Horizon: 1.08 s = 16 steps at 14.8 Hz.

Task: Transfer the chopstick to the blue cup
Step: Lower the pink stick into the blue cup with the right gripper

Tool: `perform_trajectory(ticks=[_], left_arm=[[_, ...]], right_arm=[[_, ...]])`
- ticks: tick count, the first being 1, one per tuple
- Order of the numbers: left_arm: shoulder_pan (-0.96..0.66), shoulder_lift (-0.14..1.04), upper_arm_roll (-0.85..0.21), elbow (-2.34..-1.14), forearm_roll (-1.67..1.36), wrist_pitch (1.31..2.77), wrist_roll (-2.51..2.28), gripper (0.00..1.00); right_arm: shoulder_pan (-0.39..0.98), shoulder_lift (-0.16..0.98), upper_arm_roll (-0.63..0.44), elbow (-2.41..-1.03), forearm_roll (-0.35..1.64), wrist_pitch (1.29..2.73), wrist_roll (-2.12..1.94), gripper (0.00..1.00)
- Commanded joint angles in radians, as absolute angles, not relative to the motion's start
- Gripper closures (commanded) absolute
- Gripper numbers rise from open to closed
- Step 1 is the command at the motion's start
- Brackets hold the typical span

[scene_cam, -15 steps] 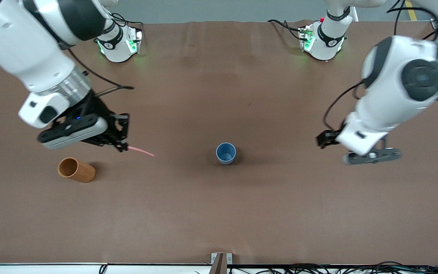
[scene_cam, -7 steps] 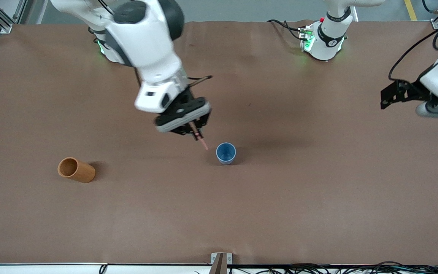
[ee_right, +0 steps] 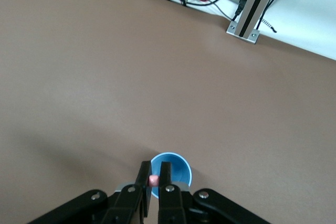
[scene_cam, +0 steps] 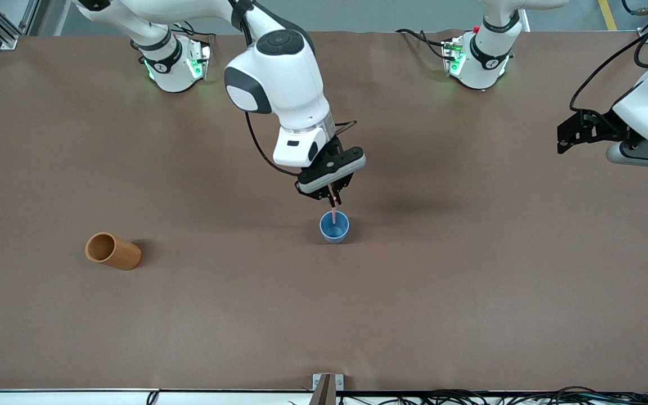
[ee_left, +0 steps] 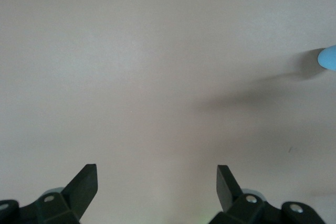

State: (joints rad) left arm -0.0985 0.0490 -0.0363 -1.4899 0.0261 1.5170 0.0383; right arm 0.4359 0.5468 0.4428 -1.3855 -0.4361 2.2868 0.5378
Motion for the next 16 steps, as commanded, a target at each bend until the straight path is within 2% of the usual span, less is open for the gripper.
perform_trajectory(ticks=[1,5,7,9,10,11,14,16], left_arm=[[-0.089,0.040,-0.041,-1.494,0.002,1.526,0.040,0.00],[-0.084,0.040,-0.031,-1.489,-0.051,1.525,0.012,0.00],[-0.084,0.040,-0.031,-1.490,-0.046,1.523,0.024,0.00],[-0.084,0.044,-0.029,-1.490,-0.043,1.525,0.025,0.00],[-0.084,0.048,-0.031,-1.489,-0.037,1.526,0.025,0.00],[-0.087,0.052,-0.031,-1.489,-0.028,1.526,0.025,0.00],[-0.092,0.061,-0.031,-1.482,-0.023,1.526,0.022,0.00],[-0.092,0.075,-0.031,-1.460,-0.025,1.526,0.021,0.00]], right_arm=[[0.449,0.572,0.446,-1.399,-0.489,2.310,0.560,0.95],[0.443,0.601,0.440,-1.457,-0.580,2.425,0.558,0.90],[0.439,0.617,0.440,-1.463,-0.580,2.451,0.558,0.81],[0.431,0.615,0.440,-1.457,-0.583,2.470,0.560,0.53],[0.423,0.614,0.440,-1.457,-0.581,2.502,0.560,0.31],[0.410,0.609,0.442,-1.456,-0.581,2.526,0.558,0.02],[0.370,0.554,0.442,-1.454,-0.577,2.511,0.545,0.00],[0.341,0.497,0.446,-1.456,-0.569,2.404,0.545,0.00]])
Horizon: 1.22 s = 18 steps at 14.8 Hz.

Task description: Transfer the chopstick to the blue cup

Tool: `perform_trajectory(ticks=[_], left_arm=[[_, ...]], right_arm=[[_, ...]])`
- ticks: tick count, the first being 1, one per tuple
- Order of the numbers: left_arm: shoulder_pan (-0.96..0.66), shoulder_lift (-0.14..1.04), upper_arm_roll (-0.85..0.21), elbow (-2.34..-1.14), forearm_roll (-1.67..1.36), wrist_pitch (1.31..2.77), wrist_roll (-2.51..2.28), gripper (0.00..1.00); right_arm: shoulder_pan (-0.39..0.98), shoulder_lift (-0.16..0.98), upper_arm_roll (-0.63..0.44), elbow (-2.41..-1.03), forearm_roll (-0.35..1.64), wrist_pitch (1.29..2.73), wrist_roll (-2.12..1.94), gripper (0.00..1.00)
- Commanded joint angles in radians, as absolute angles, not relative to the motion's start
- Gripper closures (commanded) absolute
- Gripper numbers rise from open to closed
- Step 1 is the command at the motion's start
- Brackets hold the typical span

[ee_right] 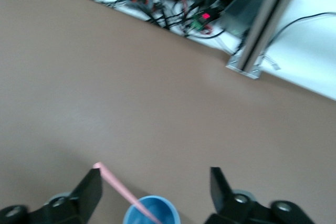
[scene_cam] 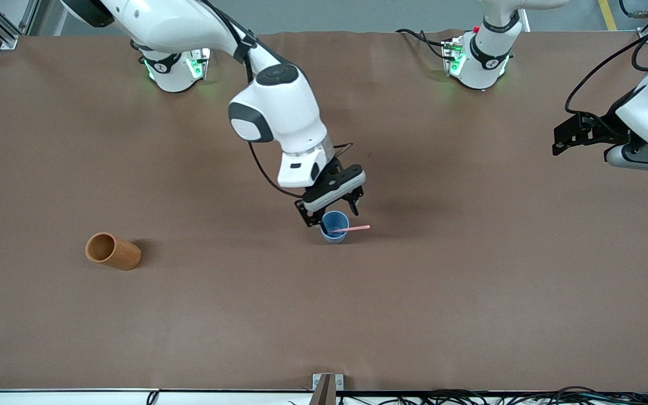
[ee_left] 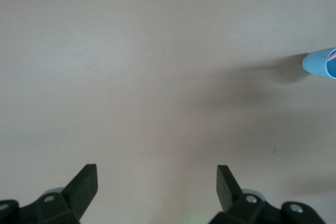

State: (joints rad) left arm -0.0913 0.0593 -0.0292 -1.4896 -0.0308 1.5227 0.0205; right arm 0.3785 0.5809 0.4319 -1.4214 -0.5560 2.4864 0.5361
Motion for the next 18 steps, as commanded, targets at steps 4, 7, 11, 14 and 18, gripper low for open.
perform_trajectory(ticks=[4,7,11,14,18], left_arm=[[-0.094,0.075,-0.032,-1.459,-0.023,1.526,0.020,0.00],[-0.103,0.075,-0.034,-1.460,-0.021,1.526,0.015,0.00],[-0.104,0.075,-0.032,-1.460,-0.020,1.528,0.020,0.00],[-0.103,0.075,-0.032,-1.460,-0.020,1.531,0.020,0.00],[-0.103,0.077,-0.034,-1.460,-0.012,1.531,0.020,0.00]], right_arm=[[0.269,0.359,0.448,-1.453,-0.485,2.160,0.545,0.00],[0.168,0.275,0.445,-1.454,-0.324,2.012,0.540,0.00],[0.043,0.204,0.439,-1.453,-0.273,1.850,0.508,0.00],[0.014,0.152,0.350,-1.453,-0.206,1.760,0.402,0.00],[0.017,0.086,0.174,-1.454,-0.061,1.658,0.240,0.00]])
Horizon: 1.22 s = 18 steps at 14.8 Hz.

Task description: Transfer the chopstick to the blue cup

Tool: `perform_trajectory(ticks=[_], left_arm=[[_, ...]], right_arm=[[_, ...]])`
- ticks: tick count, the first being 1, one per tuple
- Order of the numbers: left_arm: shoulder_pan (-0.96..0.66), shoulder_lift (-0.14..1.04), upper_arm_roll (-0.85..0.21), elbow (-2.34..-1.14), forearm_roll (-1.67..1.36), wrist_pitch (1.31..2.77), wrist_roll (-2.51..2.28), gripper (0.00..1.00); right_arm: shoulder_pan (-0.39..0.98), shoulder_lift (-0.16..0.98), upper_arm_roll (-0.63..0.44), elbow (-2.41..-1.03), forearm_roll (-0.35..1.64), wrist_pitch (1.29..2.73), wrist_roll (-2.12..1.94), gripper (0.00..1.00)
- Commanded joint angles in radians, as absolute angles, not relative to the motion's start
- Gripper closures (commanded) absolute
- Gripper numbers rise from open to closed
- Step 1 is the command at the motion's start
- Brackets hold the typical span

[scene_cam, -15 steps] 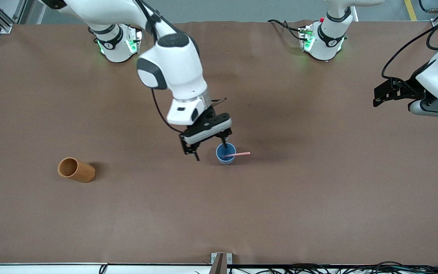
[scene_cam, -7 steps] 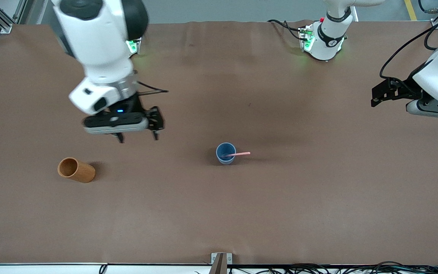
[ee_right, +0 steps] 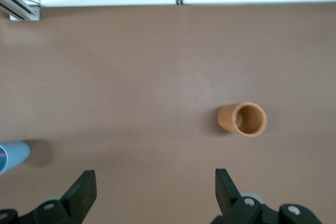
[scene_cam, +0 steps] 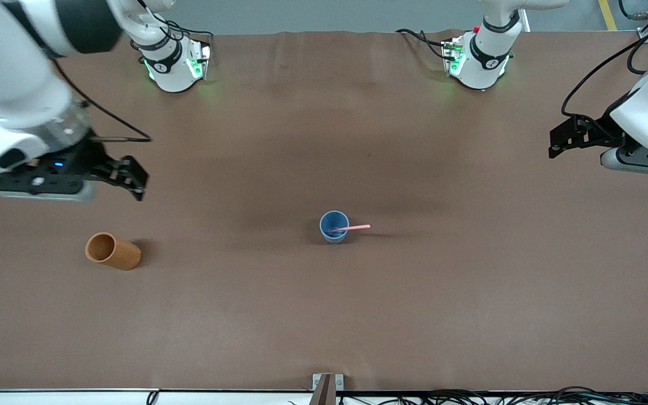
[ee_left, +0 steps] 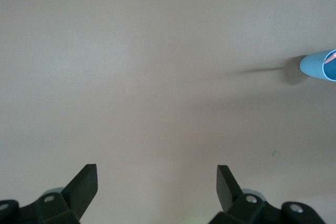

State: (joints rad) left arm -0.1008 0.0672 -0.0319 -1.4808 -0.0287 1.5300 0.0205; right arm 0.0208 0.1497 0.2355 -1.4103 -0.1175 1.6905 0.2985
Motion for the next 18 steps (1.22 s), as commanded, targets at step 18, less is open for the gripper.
perform_trajectory(ticks=[18], left_arm=[[-0.100,0.083,-0.034,-1.459,-0.011,1.531,0.011,0.00]], right_arm=[[-0.040,0.049,0.038,-1.477,0.018,1.536,-0.002,0.00]])
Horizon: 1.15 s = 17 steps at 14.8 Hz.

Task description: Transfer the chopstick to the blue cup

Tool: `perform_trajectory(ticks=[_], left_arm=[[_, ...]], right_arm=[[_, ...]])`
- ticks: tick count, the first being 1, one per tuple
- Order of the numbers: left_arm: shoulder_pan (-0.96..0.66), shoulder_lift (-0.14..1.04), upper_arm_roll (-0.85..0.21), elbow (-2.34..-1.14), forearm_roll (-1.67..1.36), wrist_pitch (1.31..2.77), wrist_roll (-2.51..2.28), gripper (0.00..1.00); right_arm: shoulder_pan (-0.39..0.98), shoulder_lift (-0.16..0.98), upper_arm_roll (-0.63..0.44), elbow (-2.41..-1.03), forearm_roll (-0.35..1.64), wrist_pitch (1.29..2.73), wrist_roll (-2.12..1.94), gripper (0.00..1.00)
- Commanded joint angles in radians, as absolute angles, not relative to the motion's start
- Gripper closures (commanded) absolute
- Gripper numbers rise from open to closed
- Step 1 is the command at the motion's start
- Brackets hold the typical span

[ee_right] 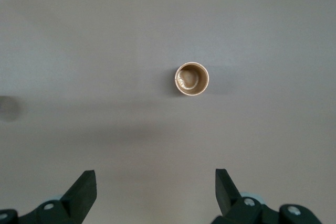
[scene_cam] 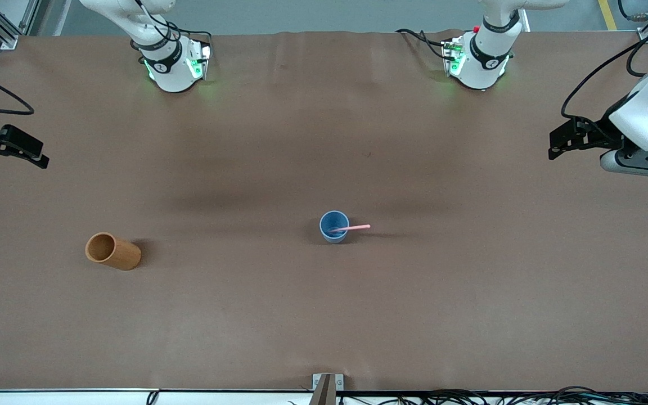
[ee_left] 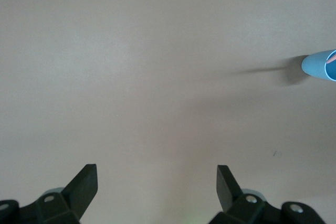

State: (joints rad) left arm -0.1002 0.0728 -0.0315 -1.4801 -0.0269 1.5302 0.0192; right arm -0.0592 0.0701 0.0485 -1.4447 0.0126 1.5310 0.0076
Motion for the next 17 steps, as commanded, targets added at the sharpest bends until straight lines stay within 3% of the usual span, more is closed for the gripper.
perform_trajectory(ticks=[1,6,14,17], left_arm=[[-0.100,0.083,-0.034,-1.457,-0.011,1.531,0.011,0.00],[-0.101,0.083,-0.034,-1.459,-0.008,1.531,0.008,0.00],[-0.101,0.083,-0.035,-1.459,-0.011,1.531,-0.067,0.00],[-0.101,0.083,-0.035,-1.459,-0.009,1.529,-0.066,0.00]], right_arm=[[-0.038,0.043,0.040,-1.479,0.018,1.531,-0.002,0.00],[-0.020,0.032,0.011,-1.468,0.032,1.460,0.012,0.00],[-0.011,0.041,-0.009,-1.431,0.015,1.463,0.014,0.00],[-0.009,0.040,-0.009,-1.443,0.017,1.529,0.015,0.00]])
